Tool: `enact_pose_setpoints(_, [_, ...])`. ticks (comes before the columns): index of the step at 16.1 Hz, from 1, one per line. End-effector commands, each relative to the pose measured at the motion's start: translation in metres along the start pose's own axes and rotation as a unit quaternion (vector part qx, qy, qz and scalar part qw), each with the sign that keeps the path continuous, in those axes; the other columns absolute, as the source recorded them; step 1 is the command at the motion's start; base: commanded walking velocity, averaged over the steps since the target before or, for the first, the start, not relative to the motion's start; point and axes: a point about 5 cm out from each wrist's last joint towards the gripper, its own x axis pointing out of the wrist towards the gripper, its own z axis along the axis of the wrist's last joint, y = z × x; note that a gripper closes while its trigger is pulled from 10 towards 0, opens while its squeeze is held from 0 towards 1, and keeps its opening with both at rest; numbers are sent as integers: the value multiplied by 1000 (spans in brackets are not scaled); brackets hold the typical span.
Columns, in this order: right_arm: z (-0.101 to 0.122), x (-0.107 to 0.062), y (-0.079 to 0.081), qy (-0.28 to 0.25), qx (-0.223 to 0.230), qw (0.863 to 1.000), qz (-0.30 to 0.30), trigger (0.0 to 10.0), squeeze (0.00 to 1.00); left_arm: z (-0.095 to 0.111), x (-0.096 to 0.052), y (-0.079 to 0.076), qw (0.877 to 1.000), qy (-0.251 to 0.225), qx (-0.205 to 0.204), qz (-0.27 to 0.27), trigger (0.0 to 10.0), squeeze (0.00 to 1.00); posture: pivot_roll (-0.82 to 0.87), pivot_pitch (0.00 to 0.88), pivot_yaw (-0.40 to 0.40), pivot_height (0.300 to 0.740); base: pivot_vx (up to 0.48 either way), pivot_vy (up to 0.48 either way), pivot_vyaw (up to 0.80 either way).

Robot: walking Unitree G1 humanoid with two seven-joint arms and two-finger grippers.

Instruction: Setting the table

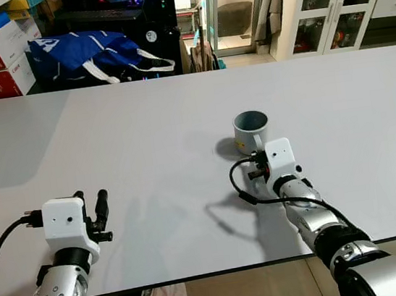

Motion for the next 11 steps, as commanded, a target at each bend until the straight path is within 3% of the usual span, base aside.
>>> enact_pose_setpoints(1, [-1,0,-2,4,10,1000,-6,10000,1000,3,-1,-1,1000,-1,0,-4,10000,0,181,0,-2,735,0,0,0])
enact_pose_setpoints(11, [3,1,-5,-11,6,1000,-5,10000,1000,3,4,-7,1000,-1,-7,-10,10000,0,153,0,-3,735,0,0,0])
